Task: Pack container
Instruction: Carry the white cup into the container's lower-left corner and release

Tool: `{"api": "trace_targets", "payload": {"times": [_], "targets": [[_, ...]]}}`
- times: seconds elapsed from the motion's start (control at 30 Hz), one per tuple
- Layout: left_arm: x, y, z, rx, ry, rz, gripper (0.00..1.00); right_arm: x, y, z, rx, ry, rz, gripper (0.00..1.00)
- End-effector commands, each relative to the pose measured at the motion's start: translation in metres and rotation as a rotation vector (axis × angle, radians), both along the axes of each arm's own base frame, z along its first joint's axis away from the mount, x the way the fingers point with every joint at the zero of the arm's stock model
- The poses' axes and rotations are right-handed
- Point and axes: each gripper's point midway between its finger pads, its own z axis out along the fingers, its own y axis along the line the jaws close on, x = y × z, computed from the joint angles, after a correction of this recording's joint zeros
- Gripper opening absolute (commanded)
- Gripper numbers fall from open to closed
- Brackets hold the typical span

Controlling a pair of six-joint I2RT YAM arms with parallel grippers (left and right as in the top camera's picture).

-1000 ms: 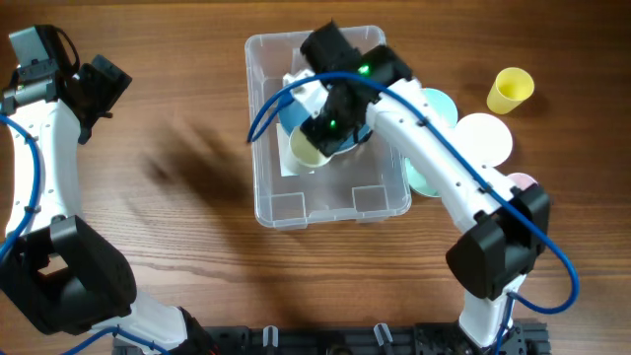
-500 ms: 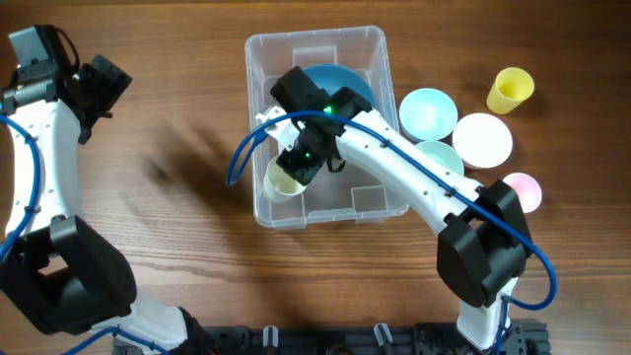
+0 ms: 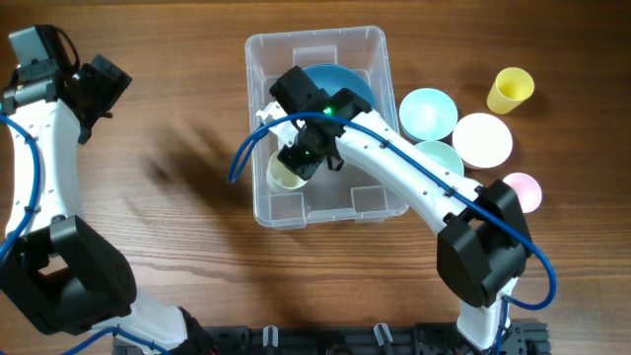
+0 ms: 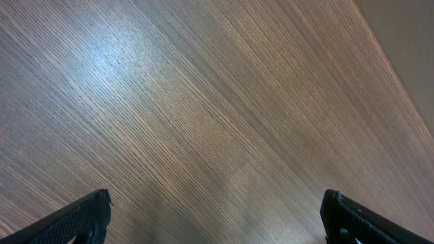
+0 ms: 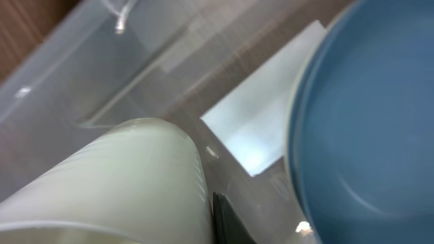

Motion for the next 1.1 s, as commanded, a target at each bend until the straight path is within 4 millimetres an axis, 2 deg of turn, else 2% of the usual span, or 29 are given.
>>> {"api": "trace_targets", "payload": {"times": [0.0,0.6,0.7,0.9,1.07], "targets": [[0.002,0.002,0.0,0.002,-0.001,-0.002,1.0,0.011,-0.012,-0.007,-0.083,-0.059,-0.016,0.04],[0.002,0.002,0.0,0.002,-0.001,-0.002,1.0,0.023,0.001,-0.002,-0.025,-0.107,-0.025,0.04],[0.002,0.002,0.001,0.002,-0.002,-0.002,1.0,0.024,0.005,-0.007,-0.015,-0.098,-0.028,0.04],[0.002,0.002,0.001,0.002,-0.002,-0.002,1.0,0.023,0.005,-0.035,-0.046,-0.048,-0.039,0.04],[0.002,0.002,0.0,0.002,-0.001,-0.002,1.0,0.025,0.007,-0.037,-0.042,-0.052,-0.039,0.04]]}}
